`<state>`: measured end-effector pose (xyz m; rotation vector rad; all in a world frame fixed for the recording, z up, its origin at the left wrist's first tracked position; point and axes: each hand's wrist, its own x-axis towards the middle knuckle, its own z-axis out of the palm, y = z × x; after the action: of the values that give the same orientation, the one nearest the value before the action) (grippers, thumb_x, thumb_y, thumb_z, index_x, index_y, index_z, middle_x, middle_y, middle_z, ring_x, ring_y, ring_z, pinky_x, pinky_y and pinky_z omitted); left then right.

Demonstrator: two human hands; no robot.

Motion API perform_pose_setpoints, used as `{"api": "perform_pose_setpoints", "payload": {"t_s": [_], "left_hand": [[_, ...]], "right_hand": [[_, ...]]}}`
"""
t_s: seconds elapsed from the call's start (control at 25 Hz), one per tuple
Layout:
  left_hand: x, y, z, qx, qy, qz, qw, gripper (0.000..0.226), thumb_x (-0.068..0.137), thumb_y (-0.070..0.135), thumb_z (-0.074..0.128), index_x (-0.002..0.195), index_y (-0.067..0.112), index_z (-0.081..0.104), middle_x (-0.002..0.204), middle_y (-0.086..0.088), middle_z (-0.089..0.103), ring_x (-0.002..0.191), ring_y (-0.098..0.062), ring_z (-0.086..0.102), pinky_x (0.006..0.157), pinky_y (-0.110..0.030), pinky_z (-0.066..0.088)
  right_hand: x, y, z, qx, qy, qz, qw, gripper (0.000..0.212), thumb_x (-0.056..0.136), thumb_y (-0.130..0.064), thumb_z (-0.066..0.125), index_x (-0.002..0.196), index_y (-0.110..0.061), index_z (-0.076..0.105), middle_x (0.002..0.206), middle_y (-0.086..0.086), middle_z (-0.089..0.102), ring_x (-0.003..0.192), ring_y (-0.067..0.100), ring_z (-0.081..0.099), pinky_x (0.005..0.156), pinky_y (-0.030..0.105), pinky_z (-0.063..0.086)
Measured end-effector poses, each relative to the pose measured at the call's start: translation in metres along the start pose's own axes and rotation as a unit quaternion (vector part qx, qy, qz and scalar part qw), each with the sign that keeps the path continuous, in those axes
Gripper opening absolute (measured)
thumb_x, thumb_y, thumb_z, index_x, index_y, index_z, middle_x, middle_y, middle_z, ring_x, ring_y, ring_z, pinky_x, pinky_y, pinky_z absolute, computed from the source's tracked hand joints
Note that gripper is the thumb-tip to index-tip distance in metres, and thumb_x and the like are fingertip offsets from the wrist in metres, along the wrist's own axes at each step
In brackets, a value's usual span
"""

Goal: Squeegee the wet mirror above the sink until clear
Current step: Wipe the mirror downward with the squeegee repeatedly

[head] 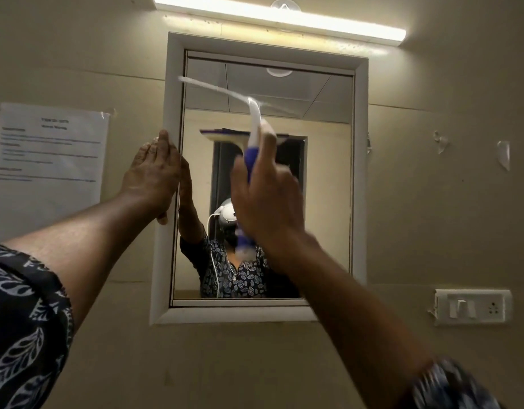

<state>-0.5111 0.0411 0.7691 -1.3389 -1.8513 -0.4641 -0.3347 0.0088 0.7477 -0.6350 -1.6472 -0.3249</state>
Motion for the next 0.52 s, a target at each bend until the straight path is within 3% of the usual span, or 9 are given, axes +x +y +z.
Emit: {"api": "perform_pose_setpoints", "payload": {"t_s": [0.12,0.28,0.52], "left_hand": [[0.002,-0.001,0.007,0.006,-0.001,0.001,1.0,0.131,0.06,0.016,0.087,0.151,0.005,-0.007,0.156,-0.018,-0.019,0.146,-0.031,-0.01,0.119,-0.037,-0.002],[0.008,-0.004,0.01,0.005,0.002,0.007,1.0,0.133,0.058,0.016,0.088,0.151,0.004,-0.006,0.156,-0.018,-0.018,0.147,-0.031,-0.008,0.118,-0.036,-0.002],[0.009,-0.005,0.013,0.005,0.006,0.013,1.0,0.133,0.058,0.014,0.088,0.15,0.004,-0.008,0.156,-0.018,-0.018,0.147,-0.03,-0.008,0.117,-0.036,-0.003]], "right_hand": [[0.067,-0.01,0.017,-0.02,0.012,-0.037,0.999,0.047,0.096,-0.02,0.041,0.138,-0.007,0.023,0.076,0.006,0.058,0.055,0.016,0.057,0.054,0.03,0.053],[0.1,-0.003,0.031,-0.088,0.013,-0.052,0.995,0.057,0.092,-0.021,0.043,0.142,-0.01,0.02,0.071,0.0,0.056,0.059,0.018,0.057,0.055,0.03,0.045],[0.105,0.005,0.029,-0.107,-0.061,-0.02,0.992,0.058,0.096,-0.019,0.038,0.145,-0.014,0.009,0.09,0.011,0.063,0.07,0.024,0.062,0.067,0.037,0.054]]}}
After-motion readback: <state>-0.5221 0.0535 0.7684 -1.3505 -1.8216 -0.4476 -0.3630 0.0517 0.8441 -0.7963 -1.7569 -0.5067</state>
